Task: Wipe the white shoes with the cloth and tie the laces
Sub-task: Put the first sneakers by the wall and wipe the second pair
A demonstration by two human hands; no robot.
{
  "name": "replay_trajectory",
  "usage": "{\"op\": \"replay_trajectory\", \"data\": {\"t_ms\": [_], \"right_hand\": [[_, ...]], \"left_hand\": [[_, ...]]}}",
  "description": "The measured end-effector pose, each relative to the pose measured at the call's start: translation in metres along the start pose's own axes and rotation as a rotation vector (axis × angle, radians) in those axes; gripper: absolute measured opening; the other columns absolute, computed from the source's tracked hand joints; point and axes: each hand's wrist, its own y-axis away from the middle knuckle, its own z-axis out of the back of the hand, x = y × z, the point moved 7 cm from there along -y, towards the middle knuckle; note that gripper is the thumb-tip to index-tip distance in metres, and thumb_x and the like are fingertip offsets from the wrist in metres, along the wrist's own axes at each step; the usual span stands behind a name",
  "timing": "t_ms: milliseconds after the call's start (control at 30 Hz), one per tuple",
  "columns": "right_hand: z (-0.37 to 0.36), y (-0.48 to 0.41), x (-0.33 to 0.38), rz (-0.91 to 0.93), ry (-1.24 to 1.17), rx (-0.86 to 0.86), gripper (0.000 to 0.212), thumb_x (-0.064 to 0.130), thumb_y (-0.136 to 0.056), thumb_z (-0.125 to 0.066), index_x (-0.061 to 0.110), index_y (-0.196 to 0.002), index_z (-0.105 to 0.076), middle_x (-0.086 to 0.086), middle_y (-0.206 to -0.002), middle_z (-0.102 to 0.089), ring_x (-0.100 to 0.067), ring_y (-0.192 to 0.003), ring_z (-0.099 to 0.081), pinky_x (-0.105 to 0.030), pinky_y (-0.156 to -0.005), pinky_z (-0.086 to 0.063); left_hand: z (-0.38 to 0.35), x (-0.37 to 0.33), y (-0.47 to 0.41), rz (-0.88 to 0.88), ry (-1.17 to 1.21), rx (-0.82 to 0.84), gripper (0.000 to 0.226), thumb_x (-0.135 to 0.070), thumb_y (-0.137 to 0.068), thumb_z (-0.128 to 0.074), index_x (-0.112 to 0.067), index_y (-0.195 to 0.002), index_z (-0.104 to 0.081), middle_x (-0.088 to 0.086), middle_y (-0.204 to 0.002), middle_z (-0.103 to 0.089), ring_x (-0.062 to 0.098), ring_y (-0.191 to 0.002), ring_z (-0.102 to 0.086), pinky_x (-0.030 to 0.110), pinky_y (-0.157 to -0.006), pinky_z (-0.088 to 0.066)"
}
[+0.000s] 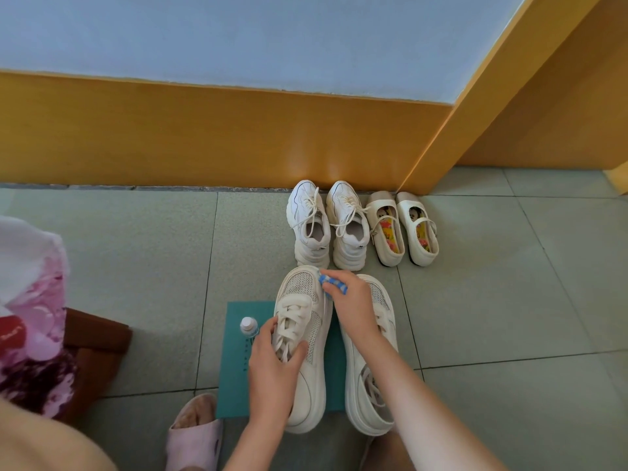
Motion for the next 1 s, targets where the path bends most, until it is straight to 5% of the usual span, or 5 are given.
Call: {"op": "replay_trajectory", "data": {"t_ms": [233, 333, 533, 733, 1000], "right_hand": [[0.002, 0.023, -0.005, 0.021, 0.141, 0.039, 0.029, 0.001, -0.088, -0.059, 0.012, -0.114, -0.068, -0.003, -0.11, -0.063, -0.016, -0.107, -0.055, -0.034, -0.099, -0.044], [0.002, 0.036, -0.006, 0.006, 0.187, 0.093, 0.028, 0.003, -0.089, -0.059, 0.011, -0.114, -0.068, -0.004, -0.112, -0.063, -0.013, -0.106, -0.055, -0.023, -0.096, -0.042], [0.023, 0.012, 0.024, 0.012, -0.031, 0.019, 0.027, 0.004, -0.09, -0.058, 0.011, -0.114, -0.067, 0.003, -0.101, -0.063, 0.005, -0.083, -0.055, 0.002, -0.066, -0.04], [-0.01, -0.031, 0.038, 0.037, 0.096, 0.201, 0.028, 0.005, -0.088, -0.061, 0.013, -0.114, -0.068, -0.005, -0.118, -0.063, -0.014, -0.109, -0.056, -0.021, -0.093, -0.043], [0.0, -0.001, 0.015, 0.023, 0.023, 0.121, 0.03, 0.008, -0.087, -0.062, 0.02, -0.114, -0.069, 0.002, -0.113, -0.067, -0.006, -0.105, -0.058, -0.018, -0.094, -0.044]], "left_hand": [[0.0, 0.0, 0.0, -0.011, -0.013, -0.013, 0.057, -0.023, -0.076, -0.074, -0.019, -0.128, -0.049, 0.0, -0.12, -0.058, 0.017, -0.111, -0.053, 0.029, -0.091, -0.042], [0.0, 0.001, 0.0, -0.011, -0.016, -0.018, 0.058, -0.024, -0.076, -0.074, -0.019, -0.128, -0.049, 0.001, -0.121, -0.058, 0.017, -0.112, -0.053, 0.032, -0.093, -0.043], [0.001, -0.001, 0.0, -0.007, -0.003, -0.012, 0.058, -0.024, -0.077, -0.074, -0.018, -0.128, -0.049, 0.0, -0.122, -0.057, 0.017, -0.113, -0.052, 0.031, -0.095, -0.042], [0.002, 0.0, 0.001, 0.004, 0.018, -0.007, 0.055, -0.022, -0.078, -0.073, -0.019, -0.128, -0.049, -0.003, -0.122, -0.058, 0.013, -0.112, -0.053, 0.027, -0.094, -0.042], [-0.001, -0.002, 0.002, -0.009, -0.017, -0.03, 0.055, -0.025, -0.078, -0.073, -0.021, -0.127, -0.049, -0.003, -0.121, -0.057, 0.013, -0.11, -0.053, 0.028, -0.091, -0.043]]}}
